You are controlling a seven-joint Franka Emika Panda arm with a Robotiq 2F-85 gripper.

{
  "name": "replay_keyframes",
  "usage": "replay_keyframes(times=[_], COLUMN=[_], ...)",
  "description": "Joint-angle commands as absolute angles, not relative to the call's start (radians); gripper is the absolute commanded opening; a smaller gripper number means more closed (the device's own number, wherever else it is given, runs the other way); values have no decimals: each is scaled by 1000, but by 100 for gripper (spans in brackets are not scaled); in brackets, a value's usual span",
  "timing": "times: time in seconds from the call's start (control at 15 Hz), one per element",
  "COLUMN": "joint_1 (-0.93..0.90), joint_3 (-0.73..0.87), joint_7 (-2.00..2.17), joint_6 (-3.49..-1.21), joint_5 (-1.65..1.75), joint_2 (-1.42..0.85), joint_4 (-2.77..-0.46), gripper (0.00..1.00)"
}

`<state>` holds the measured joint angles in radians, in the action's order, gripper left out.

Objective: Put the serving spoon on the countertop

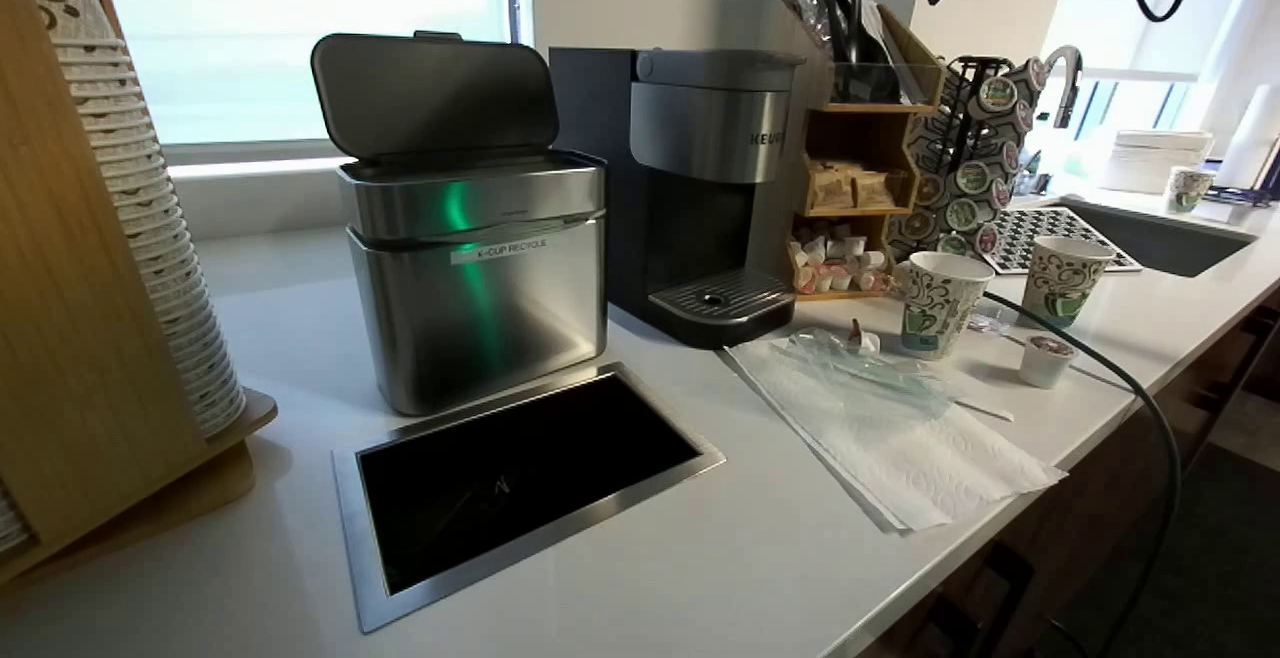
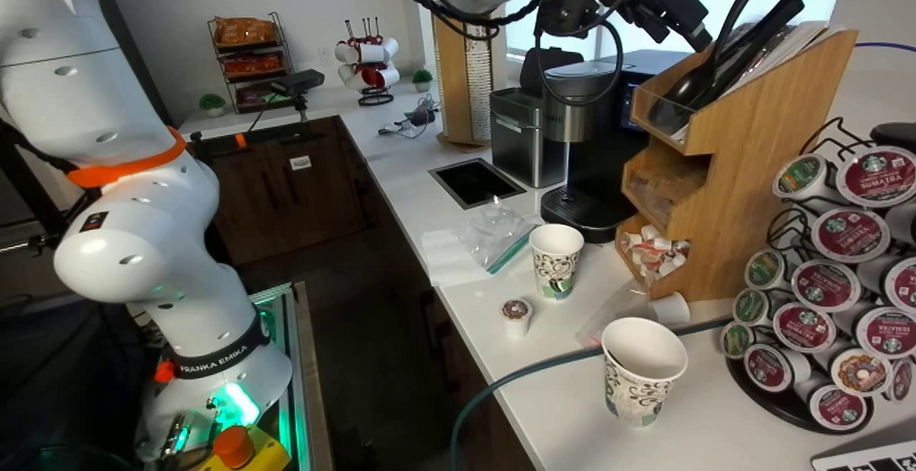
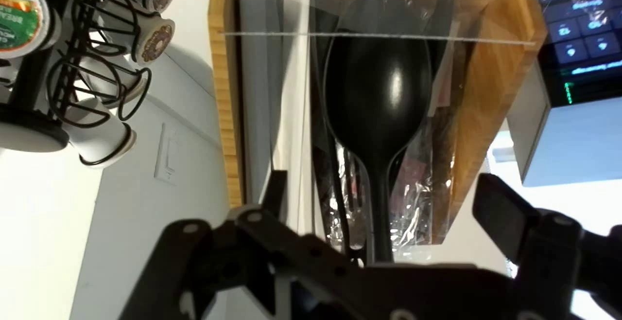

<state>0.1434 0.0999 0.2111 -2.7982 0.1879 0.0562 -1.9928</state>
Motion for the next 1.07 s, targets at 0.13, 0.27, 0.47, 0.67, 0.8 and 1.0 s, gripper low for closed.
replay_keyframes(times=[0.13, 0.27, 0.47, 0.67, 0.8, 1.0], joint_1=[153, 147, 141, 132, 129, 126], joint_3=[110, 111, 111, 112, 111, 109], joint_7=[333, 349, 359, 367, 367, 361], joint_6=[-2836, -2830, -2830, -2829, -2830, -2870], joint_5=[219, 219, 219, 229, 232, 237], joint_2=[-82, -109, -143, -156, -151, -78], joint_4=[-1855, -1824, -1789, -1773, -1770, -1808], gripper=[75, 56, 32, 10, 0, 5])
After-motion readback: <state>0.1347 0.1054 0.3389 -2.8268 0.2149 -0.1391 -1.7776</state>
